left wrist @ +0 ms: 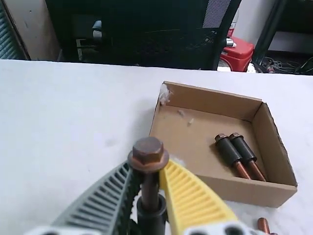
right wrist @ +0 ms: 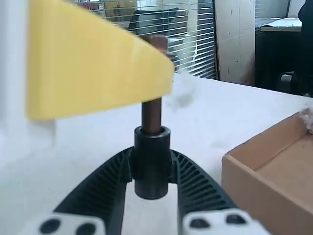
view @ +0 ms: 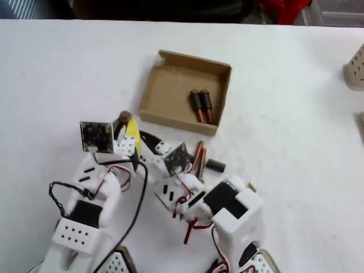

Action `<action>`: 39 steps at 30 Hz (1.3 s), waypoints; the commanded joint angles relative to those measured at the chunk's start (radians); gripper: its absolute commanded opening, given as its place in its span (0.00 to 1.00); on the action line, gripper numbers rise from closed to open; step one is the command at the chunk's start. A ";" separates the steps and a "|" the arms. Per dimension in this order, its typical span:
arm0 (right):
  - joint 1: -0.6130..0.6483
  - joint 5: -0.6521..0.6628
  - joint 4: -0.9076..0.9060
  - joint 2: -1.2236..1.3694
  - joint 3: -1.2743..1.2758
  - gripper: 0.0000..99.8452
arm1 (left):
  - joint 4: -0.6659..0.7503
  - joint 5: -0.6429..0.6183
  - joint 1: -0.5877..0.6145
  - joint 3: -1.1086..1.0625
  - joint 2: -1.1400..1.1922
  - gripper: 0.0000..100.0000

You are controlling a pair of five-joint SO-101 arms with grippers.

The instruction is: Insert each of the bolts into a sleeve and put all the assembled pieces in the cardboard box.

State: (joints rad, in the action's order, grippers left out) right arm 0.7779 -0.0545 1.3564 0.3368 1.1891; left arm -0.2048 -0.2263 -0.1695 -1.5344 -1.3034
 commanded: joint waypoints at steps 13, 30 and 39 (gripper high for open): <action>-0.031 0.011 0.033 -0.016 -0.008 0.02 | -0.006 -0.005 -0.005 0.005 -0.022 0.03; -0.031 0.011 0.033 -0.016 -0.008 0.02 | -0.084 -0.006 0.015 0.011 -0.027 0.24; -0.031 0.011 0.033 -0.016 -0.008 0.02 | -0.091 -0.008 0.099 0.044 -0.027 0.25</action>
State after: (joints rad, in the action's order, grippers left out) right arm 0.7580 -0.0545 1.3564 0.3368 1.1891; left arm -0.2923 -0.2279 -0.0852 -1.5344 -1.3096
